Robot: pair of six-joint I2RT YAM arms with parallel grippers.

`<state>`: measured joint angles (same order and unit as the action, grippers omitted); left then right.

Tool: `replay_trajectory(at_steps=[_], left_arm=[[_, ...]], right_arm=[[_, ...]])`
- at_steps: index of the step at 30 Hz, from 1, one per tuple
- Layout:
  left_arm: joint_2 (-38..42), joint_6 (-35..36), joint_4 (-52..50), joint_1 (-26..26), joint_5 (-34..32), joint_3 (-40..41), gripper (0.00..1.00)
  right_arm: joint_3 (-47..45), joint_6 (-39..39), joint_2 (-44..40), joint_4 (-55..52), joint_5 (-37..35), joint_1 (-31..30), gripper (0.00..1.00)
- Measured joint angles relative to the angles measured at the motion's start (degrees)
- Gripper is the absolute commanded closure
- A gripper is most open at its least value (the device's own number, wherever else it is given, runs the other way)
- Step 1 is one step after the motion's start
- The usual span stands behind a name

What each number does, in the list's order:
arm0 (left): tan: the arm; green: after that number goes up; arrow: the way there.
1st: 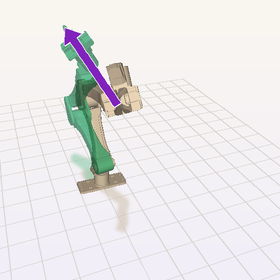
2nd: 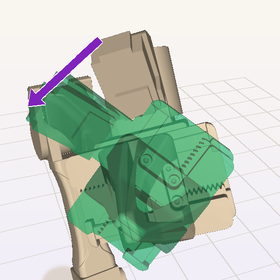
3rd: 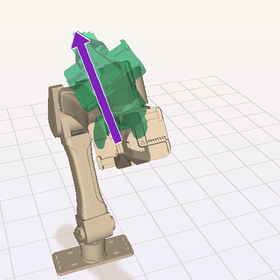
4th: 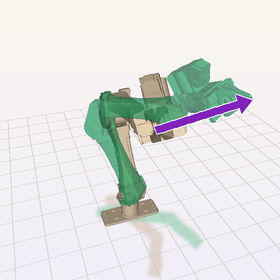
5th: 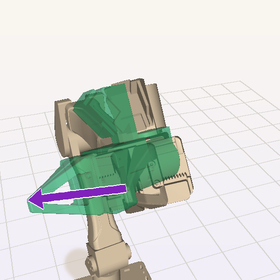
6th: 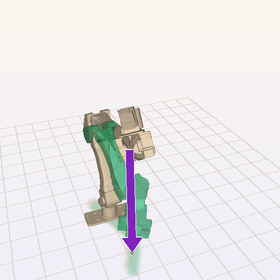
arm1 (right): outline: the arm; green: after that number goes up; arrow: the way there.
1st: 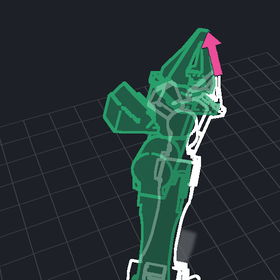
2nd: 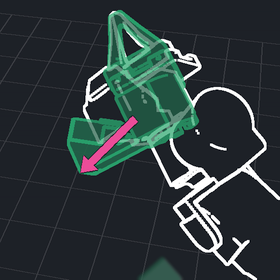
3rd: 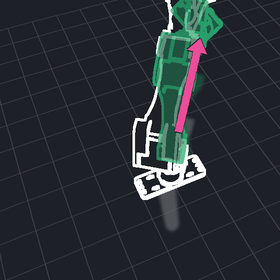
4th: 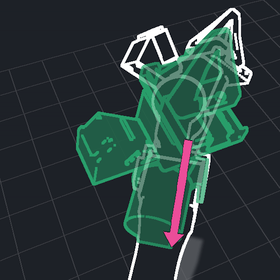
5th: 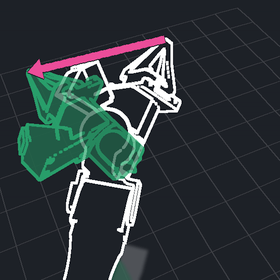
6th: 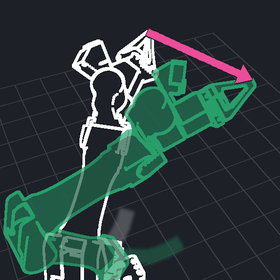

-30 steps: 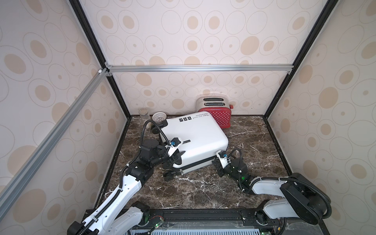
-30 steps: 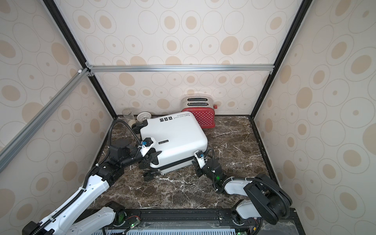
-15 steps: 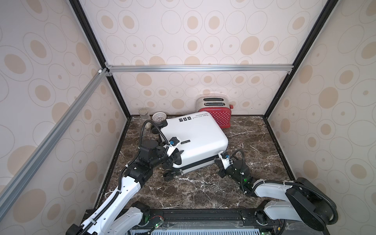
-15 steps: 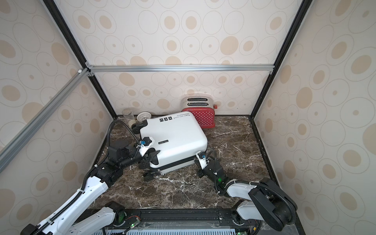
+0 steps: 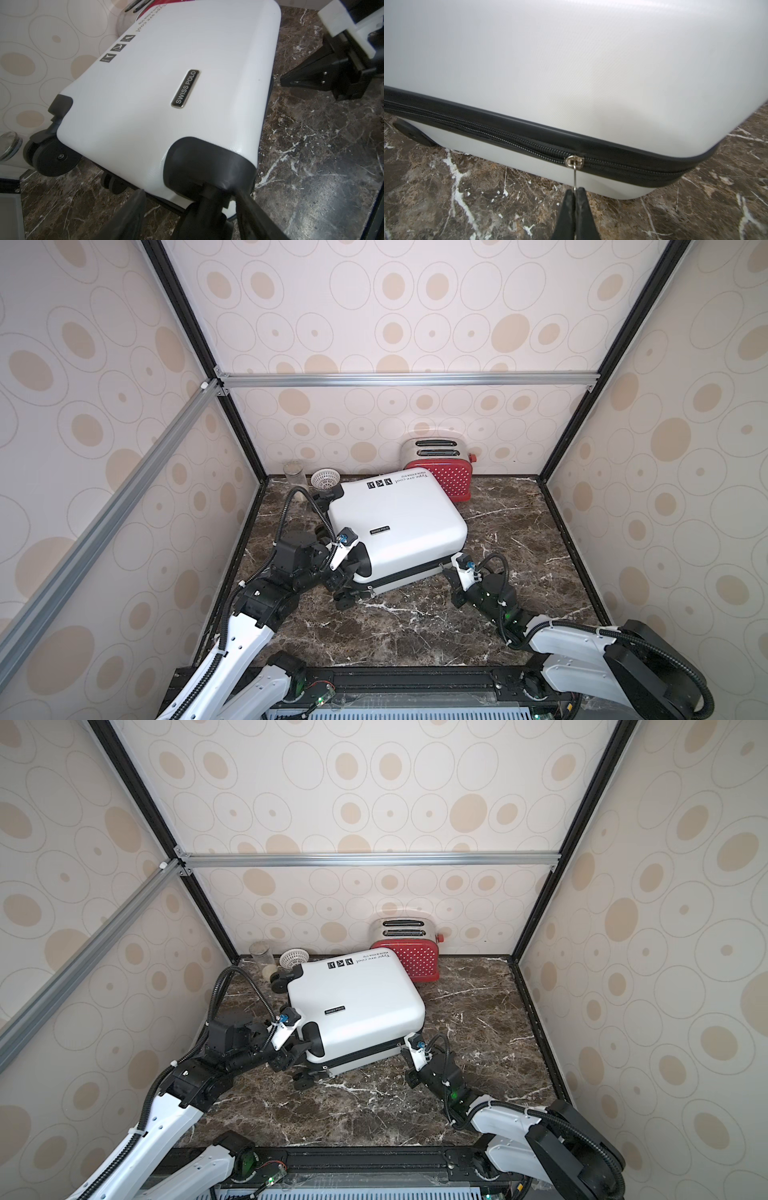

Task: Open the suitcase zippers
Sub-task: Unzip the zipper on the suitcase.

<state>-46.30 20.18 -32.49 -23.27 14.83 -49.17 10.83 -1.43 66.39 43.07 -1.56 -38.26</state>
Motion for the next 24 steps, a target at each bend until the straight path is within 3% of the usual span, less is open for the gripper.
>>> replay_trajectory(at_steps=[4, 18, 24], left_arm=[[-0.26, 1.11, -2.93, 0.00, -2.67, -0.02, 0.31], [-5.03, 1.79, -1.36, -0.22, -19.32, 2.80, 0.33], [-7.82, 2.67, 2.80, -0.37, -19.04, 2.47, 0.36]], right_arm=[[-0.24, 0.07, -0.72, -0.44, -0.22, -1.05, 1.00], [-1.27, -0.90, -4.33, -3.19, -7.52, -13.75, 1.00], [-2.40, -3.26, -2.25, 0.83, -12.02, -14.82, 1.00]])
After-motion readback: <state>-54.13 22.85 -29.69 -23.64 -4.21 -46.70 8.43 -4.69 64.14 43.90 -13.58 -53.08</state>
